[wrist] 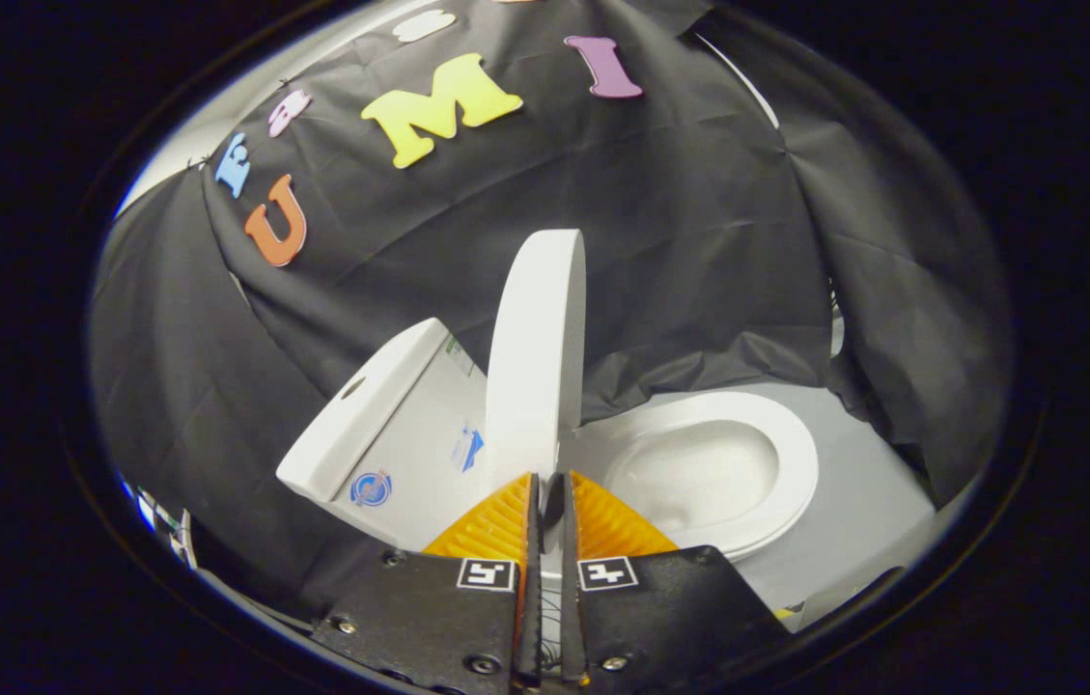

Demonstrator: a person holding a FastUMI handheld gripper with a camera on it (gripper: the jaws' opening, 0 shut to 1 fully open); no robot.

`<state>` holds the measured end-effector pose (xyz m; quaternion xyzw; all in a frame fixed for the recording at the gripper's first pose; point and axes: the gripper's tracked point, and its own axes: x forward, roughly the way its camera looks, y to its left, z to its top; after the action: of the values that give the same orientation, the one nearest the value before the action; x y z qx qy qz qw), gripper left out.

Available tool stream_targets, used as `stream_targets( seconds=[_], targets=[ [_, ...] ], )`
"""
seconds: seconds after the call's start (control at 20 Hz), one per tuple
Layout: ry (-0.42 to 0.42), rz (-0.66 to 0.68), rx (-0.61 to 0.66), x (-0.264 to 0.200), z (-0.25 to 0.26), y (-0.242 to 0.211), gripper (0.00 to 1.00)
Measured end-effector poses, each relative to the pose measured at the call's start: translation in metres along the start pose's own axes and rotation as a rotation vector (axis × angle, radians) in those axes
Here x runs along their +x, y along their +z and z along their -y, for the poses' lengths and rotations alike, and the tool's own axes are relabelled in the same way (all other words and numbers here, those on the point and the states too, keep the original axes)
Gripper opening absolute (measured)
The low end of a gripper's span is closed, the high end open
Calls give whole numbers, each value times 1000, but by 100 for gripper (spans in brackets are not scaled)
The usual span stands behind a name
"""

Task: Open the toilet lid.

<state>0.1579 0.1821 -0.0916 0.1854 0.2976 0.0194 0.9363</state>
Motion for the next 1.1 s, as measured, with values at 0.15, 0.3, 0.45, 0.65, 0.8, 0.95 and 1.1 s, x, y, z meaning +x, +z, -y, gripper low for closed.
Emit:
stream_targets(
  seconds=[0.15,0.3,0.45,0.65,0.8,0.95,1.1],
  targets=[
    [-2,0,-28,1,-12,-1,11],
    [-2,-2,-50,1,-24,-1,11],
    [-11,2,-91,4,-37,-2,11],
    [-12,0,-118,7,-51,-3,11],
    [-11,-4,-147,8,-61,-4,11],
    [-12,-5,-173,10,-72,-7,11],
    [-1,-7,-203,13,-86,-9,11]
  ],
)
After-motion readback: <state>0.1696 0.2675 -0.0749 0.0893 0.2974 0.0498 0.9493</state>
